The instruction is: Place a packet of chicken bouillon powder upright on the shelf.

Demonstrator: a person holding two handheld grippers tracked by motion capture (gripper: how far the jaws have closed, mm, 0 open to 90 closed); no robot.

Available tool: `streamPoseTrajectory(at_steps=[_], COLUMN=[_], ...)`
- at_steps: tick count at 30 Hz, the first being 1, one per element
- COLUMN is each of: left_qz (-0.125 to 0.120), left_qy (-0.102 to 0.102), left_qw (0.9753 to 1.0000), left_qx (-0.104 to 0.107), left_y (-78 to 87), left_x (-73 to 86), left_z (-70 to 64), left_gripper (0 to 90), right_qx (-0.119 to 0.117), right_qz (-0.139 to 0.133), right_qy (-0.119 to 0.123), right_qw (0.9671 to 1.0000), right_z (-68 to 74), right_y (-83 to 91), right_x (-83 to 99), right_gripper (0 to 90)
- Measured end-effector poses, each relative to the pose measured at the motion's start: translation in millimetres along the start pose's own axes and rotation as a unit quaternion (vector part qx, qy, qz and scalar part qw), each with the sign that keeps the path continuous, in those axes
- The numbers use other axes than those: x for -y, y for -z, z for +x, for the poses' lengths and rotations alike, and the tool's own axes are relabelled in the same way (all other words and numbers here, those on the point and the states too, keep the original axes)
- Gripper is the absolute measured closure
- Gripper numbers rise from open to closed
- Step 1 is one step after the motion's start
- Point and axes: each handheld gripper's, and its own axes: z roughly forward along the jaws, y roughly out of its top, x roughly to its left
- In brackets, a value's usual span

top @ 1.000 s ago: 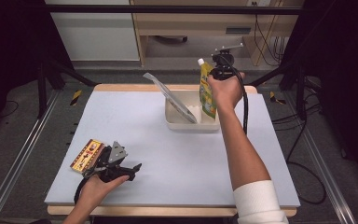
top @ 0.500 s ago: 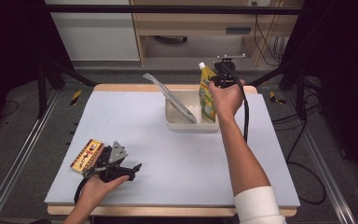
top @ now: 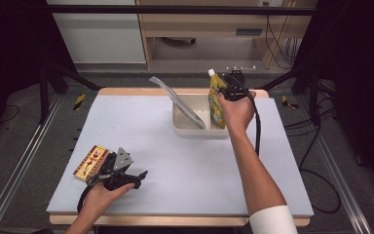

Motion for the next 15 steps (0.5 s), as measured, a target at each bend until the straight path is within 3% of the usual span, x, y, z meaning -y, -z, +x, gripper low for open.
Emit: streamPoseTrajectory(at_steps=[5,9,15], left_qz=[-0.001,-0.002,-0.002], left_qy=[0.001,0.0,-0.001], left_qw=[1.0,1.0,1.0], left_qx=[0.0,-0.002,-0.008], left_y=[0.7,1.8,3.4], left_x=[-0.3,-0.2,-0.2], left_z=[0.0,1.7,3.8], left_gripper=[10.9,10.8,10.7], right_qx=[-0.001,-0.013,-0.02], right_qz=[0.0,0.001,-0.019], right_qy=[0.004,0.001,0.02], right_qw=[1.0,0.9999,0.9994], right_z=[-0.8,-1.4,0.9], right_y=[1.2,1.7,12.3], right_x=[4.7,6.3,13.2], right_gripper=[88.9,79.7,64.9])
